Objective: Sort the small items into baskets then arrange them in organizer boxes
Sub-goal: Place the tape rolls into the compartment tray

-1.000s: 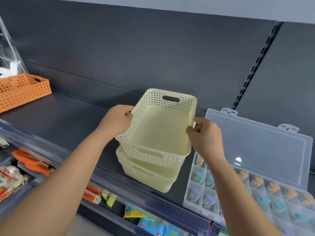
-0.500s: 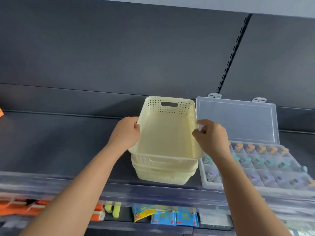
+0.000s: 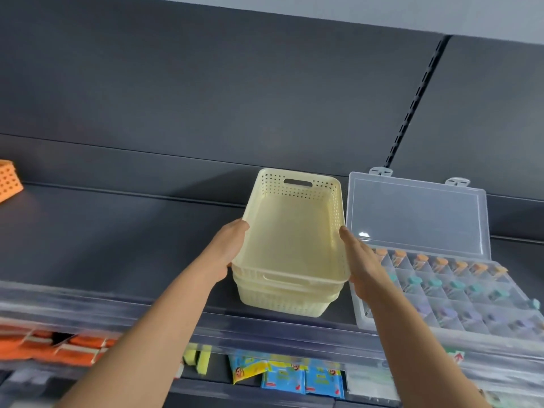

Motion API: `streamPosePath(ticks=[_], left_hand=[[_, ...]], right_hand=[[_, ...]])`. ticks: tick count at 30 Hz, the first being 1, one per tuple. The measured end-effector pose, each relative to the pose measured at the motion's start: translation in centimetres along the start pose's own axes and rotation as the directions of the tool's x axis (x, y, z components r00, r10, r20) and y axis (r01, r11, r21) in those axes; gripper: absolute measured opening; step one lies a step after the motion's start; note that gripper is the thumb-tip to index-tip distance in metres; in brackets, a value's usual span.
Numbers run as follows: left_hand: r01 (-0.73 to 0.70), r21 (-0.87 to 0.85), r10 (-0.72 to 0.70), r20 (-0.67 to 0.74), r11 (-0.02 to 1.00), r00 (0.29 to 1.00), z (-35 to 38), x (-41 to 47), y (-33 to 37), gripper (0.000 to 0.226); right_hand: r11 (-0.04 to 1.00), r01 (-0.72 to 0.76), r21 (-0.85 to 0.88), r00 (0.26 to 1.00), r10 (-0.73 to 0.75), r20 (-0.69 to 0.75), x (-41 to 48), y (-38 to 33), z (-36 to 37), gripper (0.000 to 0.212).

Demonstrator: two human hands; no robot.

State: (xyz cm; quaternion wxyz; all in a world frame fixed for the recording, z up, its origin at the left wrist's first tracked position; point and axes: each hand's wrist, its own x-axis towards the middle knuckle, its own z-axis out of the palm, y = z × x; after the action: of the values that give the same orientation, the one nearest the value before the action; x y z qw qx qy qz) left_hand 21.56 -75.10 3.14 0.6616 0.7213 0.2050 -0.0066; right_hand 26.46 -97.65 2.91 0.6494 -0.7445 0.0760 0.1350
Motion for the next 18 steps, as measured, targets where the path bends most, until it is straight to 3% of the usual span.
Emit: streamPosePath(ticks=[4,11,18], left_hand=[[-0.016,-0.069,0.011,-0.081,0.997,0.997,-2.4,-0.5,0.4,0.032],[-0.026,-0.131,-0.008,-0.252,0.991,0.968,-10.2,-1.4,0.7,0.03],[-0.016,-0.139,-0.029,-0.315,0.99,0.949,-21.4,-1.1,-1.0,0.026]], right_hand=[[0.998,0.057,-0.005,0.998,-0.057,-0.011,0.3,-0.5,2.5,0.036],[0.982,0.18,-0.049,0.976,-0.172,0.131,-0.8,-2.8,10.6,0.022],[0.977,0.2,-0.069,0.956,-0.179,0.231,-2.8,-4.0,21.7,0.037]])
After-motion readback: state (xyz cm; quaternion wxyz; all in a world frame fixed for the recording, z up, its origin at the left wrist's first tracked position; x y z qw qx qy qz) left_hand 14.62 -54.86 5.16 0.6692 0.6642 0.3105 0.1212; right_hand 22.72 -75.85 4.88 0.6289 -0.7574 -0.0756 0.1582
